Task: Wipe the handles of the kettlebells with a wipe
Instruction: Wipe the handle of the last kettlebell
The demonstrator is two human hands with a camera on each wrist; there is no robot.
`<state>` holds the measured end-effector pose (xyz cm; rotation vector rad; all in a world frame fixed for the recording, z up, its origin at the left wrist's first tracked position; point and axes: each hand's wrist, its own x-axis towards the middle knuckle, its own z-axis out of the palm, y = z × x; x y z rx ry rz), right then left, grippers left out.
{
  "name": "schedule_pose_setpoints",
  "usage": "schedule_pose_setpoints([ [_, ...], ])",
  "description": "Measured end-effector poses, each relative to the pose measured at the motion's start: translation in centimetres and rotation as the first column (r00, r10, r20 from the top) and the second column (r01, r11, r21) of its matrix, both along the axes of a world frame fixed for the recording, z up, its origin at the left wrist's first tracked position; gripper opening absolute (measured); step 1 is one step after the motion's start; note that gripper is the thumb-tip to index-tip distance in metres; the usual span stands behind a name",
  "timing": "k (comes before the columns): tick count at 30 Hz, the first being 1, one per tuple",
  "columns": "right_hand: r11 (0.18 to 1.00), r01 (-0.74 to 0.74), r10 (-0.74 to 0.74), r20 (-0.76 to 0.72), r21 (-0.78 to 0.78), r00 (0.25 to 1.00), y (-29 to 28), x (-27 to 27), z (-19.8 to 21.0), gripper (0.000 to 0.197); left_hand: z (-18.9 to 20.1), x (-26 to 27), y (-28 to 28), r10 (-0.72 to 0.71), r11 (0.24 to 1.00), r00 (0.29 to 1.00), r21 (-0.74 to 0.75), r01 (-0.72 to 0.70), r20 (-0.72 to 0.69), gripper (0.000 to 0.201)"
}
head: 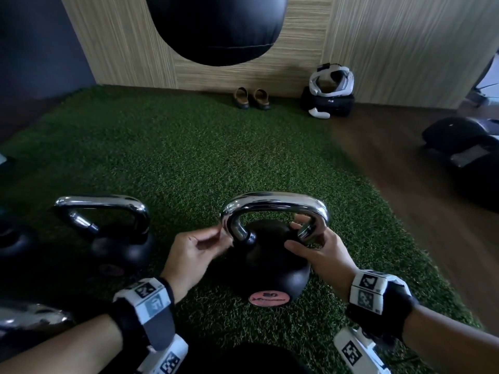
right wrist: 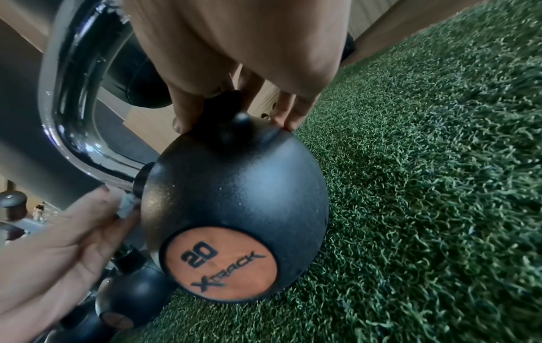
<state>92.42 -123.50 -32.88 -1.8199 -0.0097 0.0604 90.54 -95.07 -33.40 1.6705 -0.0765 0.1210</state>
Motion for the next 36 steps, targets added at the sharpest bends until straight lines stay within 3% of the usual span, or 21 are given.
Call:
schedule_pose_setpoints([
  [4, 1.0, -0.017, 0.017, 0.009, -0.003, 1.0, 0.0, 0.0, 0.1, 0.042, -0.7, -0.6, -1.2, 0.05, 0.997, 0.999, 0.055, -0.049, -0.011, 0.022],
  [7, 0.999, -0.042, 0.042, 0.001, 0.035, 0.999, 0.2, -0.4, 0.8, 0.043, -0.1, -1.0, -1.7, 0.139, 0.978, 0.987, 0.144, -0.15, 0.082, 0.028],
  [12, 0.998, -0.026, 0.025, -0.016, -0.053, 1.0, -0.4, -0.7, 1.3, 0.047, 0.5, -0.7, -1.8, 0.184, 0.927, 0.952, 0.279, -0.25, 0.243, 0.027],
  [15, 0.985, 0.043, -0.046, -0.012, -0.169, 0.999, -0.8, -1.8, 0.4, 0.063, 0.7, 0.3, -1.6, 0.193, 0.922, 0.953, 0.289, -0.258, 0.235, 0.026],
  [17, 0.941, 0.057, -0.043, 0.048, -0.333, 0.998, -1.2, -3.3, 0.4, 0.055, 1.1, 1.2, -2.1, 0.203, 0.933, 0.952, 0.252, -0.259, 0.227, 0.022],
  [20, 0.838, 0.038, 0.081, 0.193, -0.544, 0.978, -1.7, -5.9, 1.0, 0.043, 1.4, 3.3, -3.1, 0.188, 0.933, 0.949, 0.255, -0.254, 0.254, 0.013],
  [24, 0.774, -0.017, 0.242, 0.272, -0.632, 0.931, -0.8, -7.9, 0.7, 0.051, 2.0, 6.1, -5.0, 0.167, 0.925, 0.945, 0.286, -0.249, 0.282, 0.023],
  [26, 0.765, -0.094, 0.311, 0.238, -0.637, 0.92, -0.1, -8.0, 0.8, 0.059, 2.3, 6.9, -6.0, 0.16, 0.924, 0.941, 0.291, -0.249, 0.298, 0.025],
  [29, 0.766, -0.122, 0.328, 0.221, -0.631, 0.919, 0.2, -6.5, 2.1, 0.055, 2.6, 7.1, -6.8, 0.162, 0.903, 0.93, 0.33, -0.274, 0.33, 0.022],
  [33, 0.868, -0.12, 0.237, 0.19, -0.481, 0.953, 0.6, -3.4, 2.9, 0.036, 2.4, 7.1, -5.9, 0.073, 0.979, 0.996, 0.187, -0.082, 0.053, 0.02],
  [36, 0.92, -0.221, 0.229, -0.013, -0.323, 0.973, 1.7, -1.2, 0.8, 0.083, 1.8, 6.8, -5.2, -0.014, 0.985, 1.0, 0.171, 0.009, 0.026, 0.03],
])
